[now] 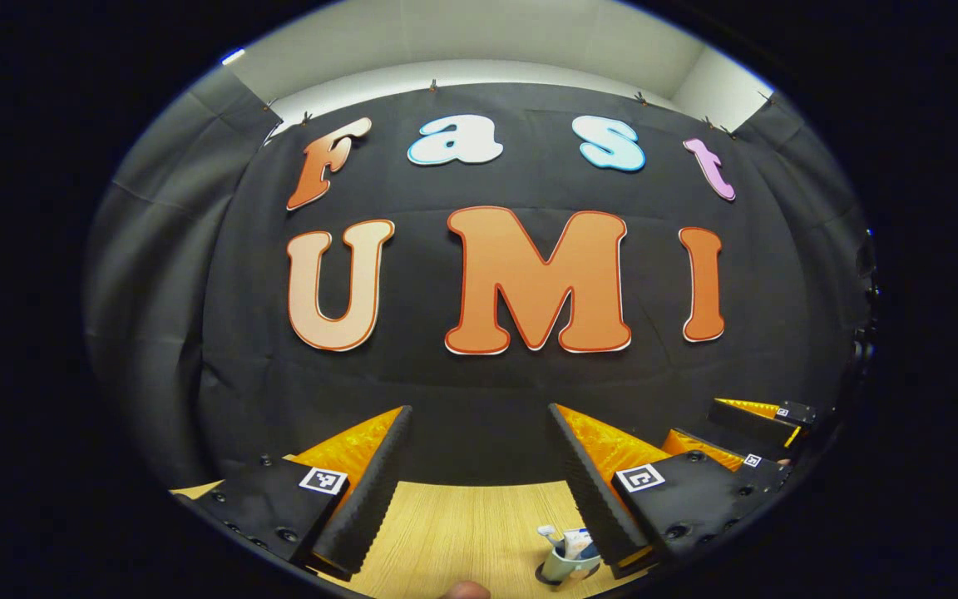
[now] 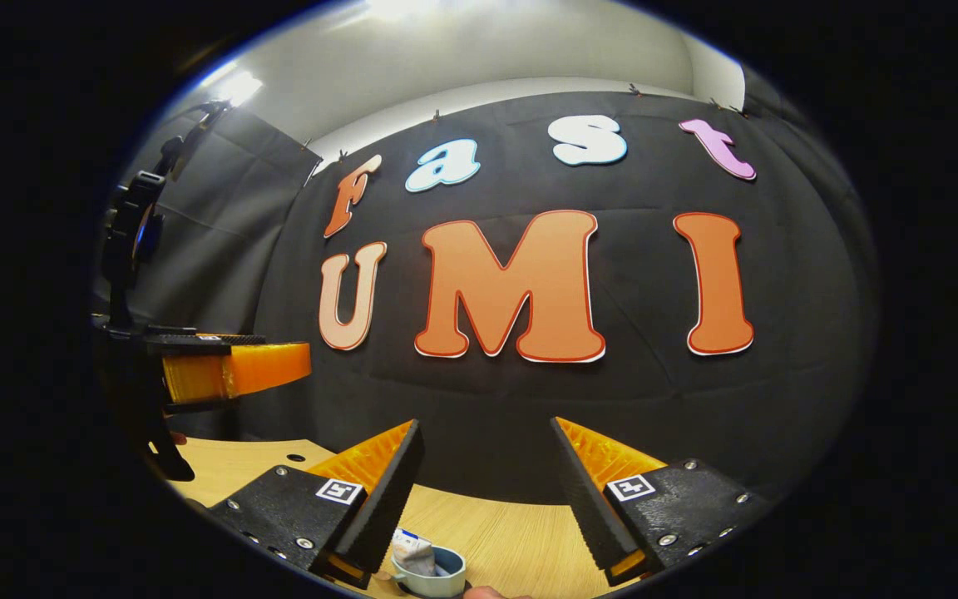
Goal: Put the toothbrush and toothpaste on the desktop into the cup, then pick up the cup and place it on the coaster on the desktop.
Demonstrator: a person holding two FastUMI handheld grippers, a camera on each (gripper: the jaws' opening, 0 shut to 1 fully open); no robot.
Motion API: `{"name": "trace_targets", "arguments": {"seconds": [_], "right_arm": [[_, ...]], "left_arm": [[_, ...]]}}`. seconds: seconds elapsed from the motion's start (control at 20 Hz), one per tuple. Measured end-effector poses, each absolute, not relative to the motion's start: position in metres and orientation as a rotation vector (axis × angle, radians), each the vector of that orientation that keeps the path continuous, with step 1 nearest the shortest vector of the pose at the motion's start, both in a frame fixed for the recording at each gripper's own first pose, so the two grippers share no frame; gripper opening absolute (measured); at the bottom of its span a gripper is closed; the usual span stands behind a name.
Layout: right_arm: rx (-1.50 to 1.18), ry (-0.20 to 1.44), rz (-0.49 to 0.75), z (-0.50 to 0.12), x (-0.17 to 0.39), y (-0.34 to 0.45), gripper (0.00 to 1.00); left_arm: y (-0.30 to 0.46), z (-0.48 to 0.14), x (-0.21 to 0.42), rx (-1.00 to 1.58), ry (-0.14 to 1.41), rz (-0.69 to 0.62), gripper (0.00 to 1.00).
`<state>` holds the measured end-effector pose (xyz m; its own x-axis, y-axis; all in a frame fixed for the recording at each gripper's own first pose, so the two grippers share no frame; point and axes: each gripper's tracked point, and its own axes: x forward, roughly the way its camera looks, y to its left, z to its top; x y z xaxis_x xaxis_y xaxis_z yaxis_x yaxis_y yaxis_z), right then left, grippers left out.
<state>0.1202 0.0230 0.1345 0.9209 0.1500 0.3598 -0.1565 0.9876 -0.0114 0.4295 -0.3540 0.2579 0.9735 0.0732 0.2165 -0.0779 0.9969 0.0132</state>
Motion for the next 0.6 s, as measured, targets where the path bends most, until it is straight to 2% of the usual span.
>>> {"name": "trace_targets", "arguments": {"seconds": [0.6], "right_arm": [[-0.007,-0.397,0.182,0.144,0.108,0.032,0.91]], "left_arm": [[-0.352,0.256,0.432,0.038,-0.216,0.087,1.0]]}}
